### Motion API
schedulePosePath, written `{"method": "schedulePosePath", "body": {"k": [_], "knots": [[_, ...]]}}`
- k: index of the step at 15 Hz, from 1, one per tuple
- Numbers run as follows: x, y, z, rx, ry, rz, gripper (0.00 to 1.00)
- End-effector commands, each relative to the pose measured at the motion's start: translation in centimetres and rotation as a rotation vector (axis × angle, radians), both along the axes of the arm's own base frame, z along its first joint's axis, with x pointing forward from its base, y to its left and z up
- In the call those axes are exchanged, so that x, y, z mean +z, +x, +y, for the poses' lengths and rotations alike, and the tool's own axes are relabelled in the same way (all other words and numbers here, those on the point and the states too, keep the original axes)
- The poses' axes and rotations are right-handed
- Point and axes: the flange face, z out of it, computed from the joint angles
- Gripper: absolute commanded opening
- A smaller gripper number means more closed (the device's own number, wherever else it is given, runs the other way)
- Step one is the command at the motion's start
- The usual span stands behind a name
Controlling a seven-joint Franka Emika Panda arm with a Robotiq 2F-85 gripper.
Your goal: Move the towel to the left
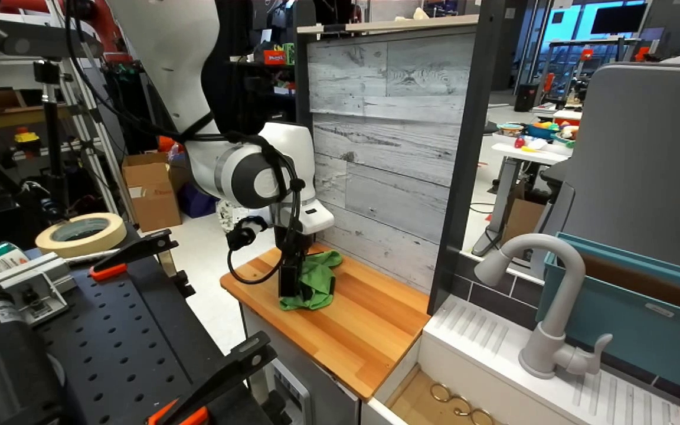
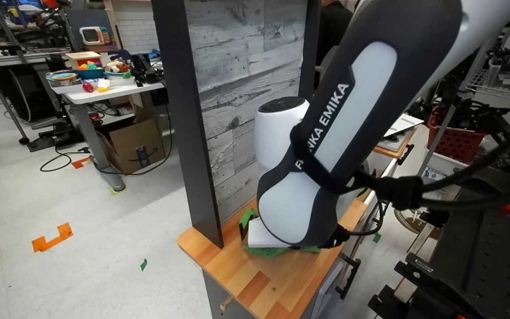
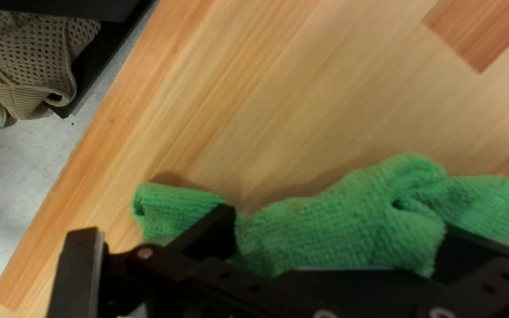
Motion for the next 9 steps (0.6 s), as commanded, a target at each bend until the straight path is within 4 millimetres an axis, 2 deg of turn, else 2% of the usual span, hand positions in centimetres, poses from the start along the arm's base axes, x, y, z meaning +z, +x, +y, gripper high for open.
{"method": "schedulePosePath", "body": {"k": [1,4,6,9], "knots": [[-0.6,-0.4,2.3,0.029,-0.012,-0.03,1.0],[0.9,-0.9,2.8,0.055,-0.012,-0.046,1.0],[2.6,-1.3,2.2,0.068,-0.021,-0.084,1.0],[6.5,-2.6,0.2,0.073,-0.045,-0.211,1.0]]}}
